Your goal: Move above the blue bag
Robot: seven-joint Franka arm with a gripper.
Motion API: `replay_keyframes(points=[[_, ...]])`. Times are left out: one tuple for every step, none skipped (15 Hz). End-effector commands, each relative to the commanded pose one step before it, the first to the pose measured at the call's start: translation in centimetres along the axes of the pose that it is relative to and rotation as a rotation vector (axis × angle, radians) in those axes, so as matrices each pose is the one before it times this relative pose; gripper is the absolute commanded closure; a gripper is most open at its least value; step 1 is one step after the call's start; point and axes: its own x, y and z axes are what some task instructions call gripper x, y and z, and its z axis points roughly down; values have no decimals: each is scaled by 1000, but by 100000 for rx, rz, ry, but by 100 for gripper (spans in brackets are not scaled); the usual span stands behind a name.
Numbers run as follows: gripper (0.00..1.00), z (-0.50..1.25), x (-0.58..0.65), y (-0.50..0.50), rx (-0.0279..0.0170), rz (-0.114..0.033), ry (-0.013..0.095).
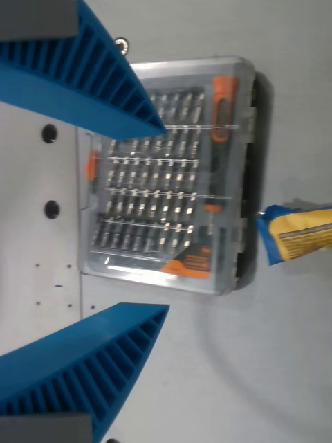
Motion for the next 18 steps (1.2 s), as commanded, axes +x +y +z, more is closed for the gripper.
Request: replay_keyframes(points=[[0,572,1566,126,-2508,-2691,-2207],[0,213,319,22,-345,-319,-323],[0,221,324,28,-359,-332,-213],[0,229,328,33,-241,-305,217],[0,243,327,36,-154,-288,202],[0,261,325,37,-229,-326,148],[0,276,324,36,-293,-393,136],[0,288,326,32,-160,-285,223],[0,298,331,28,-161,-422,367],[0,308,338,25,-167,-313,217],[0,314,346,20,-28,-238,91],[0,318,357,15,45,-230,83],[0,322,366,11,-50,-305,-67],[0,327,376,9,5,-99,-160],[0,331,384,9,-59,-233,9],[0,333,387,10,-111,-234,-173],[0,333,387,11,-136,-173,94],[0,331,385,10,-157,-272,177]])
